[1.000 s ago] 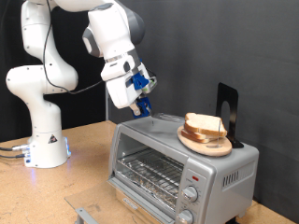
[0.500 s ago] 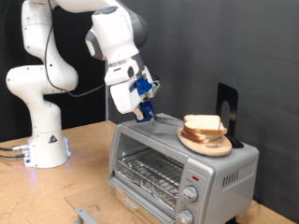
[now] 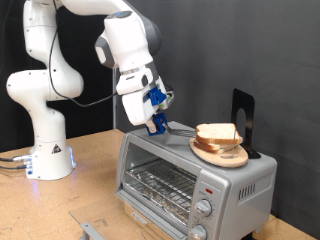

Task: Make a piece of toast with the oven

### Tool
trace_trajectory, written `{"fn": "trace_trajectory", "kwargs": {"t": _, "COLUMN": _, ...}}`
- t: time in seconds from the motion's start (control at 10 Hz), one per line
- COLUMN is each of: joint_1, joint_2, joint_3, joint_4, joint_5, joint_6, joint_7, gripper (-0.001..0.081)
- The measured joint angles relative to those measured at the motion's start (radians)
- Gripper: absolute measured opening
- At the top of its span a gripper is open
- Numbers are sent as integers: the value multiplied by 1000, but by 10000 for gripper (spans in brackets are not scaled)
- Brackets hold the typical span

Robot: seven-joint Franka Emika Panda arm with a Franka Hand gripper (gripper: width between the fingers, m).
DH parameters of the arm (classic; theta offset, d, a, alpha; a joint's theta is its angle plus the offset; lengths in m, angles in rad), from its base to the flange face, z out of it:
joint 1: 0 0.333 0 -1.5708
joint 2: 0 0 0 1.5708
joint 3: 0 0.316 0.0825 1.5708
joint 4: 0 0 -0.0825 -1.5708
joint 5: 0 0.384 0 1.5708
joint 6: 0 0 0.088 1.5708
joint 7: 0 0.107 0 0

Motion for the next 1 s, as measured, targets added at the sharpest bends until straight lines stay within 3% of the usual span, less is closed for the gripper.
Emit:
{"fn": "trace_trajectory", "kwargs": {"t": 0.4, "joint_1": -15, "joint_2": 48, "joint_3": -4, "joint_4": 19, "joint_5": -12, "joint_6": 21, "joint_7": 3, "gripper": 400}}
{"fn": "trace_trajectory", "kwargs": {"t": 1.0, "joint_1": -66, "joint_2": 136, "joint_3": -13, "joint_4": 73, "joint_5": -38, "joint_6": 34, "joint_7": 3, "gripper": 400}}
